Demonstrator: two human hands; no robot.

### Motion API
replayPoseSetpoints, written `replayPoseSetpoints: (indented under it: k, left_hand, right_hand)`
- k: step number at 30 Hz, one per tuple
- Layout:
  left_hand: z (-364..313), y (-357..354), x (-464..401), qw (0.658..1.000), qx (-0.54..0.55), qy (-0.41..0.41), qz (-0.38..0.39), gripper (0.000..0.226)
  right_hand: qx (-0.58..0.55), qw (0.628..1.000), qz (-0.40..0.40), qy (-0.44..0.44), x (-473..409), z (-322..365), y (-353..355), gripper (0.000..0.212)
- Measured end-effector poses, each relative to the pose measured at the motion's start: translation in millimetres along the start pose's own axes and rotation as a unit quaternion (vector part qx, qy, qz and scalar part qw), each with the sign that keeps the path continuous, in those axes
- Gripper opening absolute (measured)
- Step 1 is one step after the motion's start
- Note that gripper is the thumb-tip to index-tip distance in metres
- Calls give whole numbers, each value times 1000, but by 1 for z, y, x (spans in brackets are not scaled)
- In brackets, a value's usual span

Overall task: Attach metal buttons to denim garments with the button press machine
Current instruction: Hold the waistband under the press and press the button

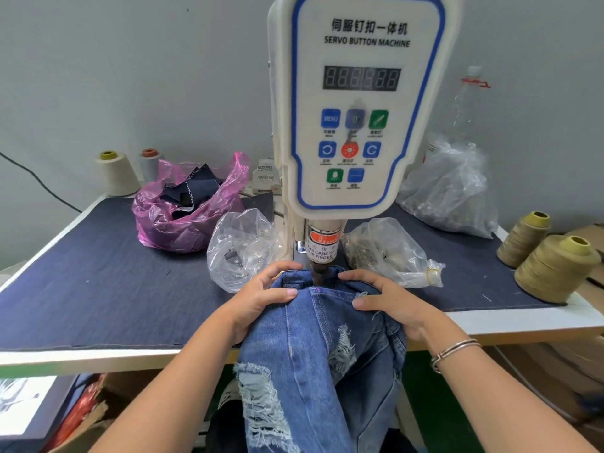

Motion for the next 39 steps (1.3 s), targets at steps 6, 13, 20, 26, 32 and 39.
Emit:
replayPoseSetpoints:
  k: [6, 13, 20, 26, 32, 39]
  left_hand:
    - [0, 1, 0, 1000, -3, -3, -11, 41]
    - [-1, 0, 1, 1000, -3, -9, -10, 40]
    - [-1, 1, -1, 1000, -2, -17, -9, 39]
    - [-1, 3, -2, 1000, 6, -22, -6, 38]
    - [-1, 2, -3, 1000, 9, -28, -6, 46]
    - [0, 3, -4, 1000, 17, -22, -3, 50]
  right_hand:
    - [-17, 1000, -6, 6, -1, 0, 0, 45]
    - [-13, 1000, -14, 13, 0, -1, 2, 45]
    - [-23, 999, -12, 17, -2, -3, 1, 43]
    - [-37, 999, -21, 26, -2, -3, 0, 43]
    - [-67, 997, -31, 35, -3, -4, 0, 42]
    - [-72, 996, -46, 41, -2, -4, 2, 41]
Point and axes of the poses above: each hand's wrist, its own x-axis away from the middle knuckle, its own y-axis out of the back of the hand, z = x × y, the point moved 8 cm from there along -x, towards the middle knuckle, and after that the axes turned 11 degrees about y, right-handed, at the moved point
